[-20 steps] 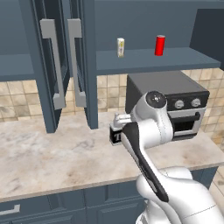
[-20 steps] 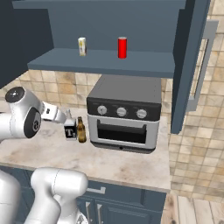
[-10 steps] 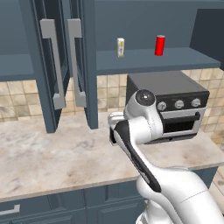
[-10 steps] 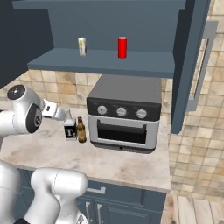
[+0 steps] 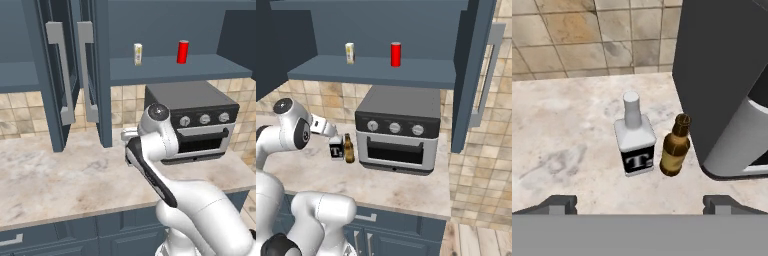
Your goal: Sort all alcoholic drinks to one cabinet, and non-alcoholic drinks to the other.
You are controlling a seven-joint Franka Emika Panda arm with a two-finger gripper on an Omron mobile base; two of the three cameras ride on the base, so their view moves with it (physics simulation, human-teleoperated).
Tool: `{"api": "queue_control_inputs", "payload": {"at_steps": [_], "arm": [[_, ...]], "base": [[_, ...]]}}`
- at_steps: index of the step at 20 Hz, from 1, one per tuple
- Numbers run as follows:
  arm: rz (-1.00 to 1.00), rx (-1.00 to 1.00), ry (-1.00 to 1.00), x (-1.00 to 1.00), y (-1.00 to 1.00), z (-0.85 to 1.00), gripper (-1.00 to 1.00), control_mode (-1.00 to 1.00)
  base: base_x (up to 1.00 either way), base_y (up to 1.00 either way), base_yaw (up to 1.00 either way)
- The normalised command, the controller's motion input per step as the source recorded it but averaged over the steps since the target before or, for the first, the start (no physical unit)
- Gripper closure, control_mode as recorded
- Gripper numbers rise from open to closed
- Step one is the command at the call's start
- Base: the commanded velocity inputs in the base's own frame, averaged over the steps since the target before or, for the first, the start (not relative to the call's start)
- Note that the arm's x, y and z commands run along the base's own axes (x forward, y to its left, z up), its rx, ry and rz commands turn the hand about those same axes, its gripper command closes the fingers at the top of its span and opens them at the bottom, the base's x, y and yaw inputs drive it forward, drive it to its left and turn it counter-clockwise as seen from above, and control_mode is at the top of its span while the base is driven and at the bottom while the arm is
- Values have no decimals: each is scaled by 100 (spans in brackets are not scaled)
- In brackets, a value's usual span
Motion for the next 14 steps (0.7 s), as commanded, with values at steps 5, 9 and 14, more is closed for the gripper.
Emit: {"api": "queue_control_inputs", "payload": {"at_steps": [5,9,14], "arm": [[-2,0,0,34,0,-25,-100,-100],[-3,0,0,33,0,-20,-100,-100],[-2,0,0,30,2,-15,-100,-100]], "base": [[0,0,0],[0,0,0],[0,0,0]]}}
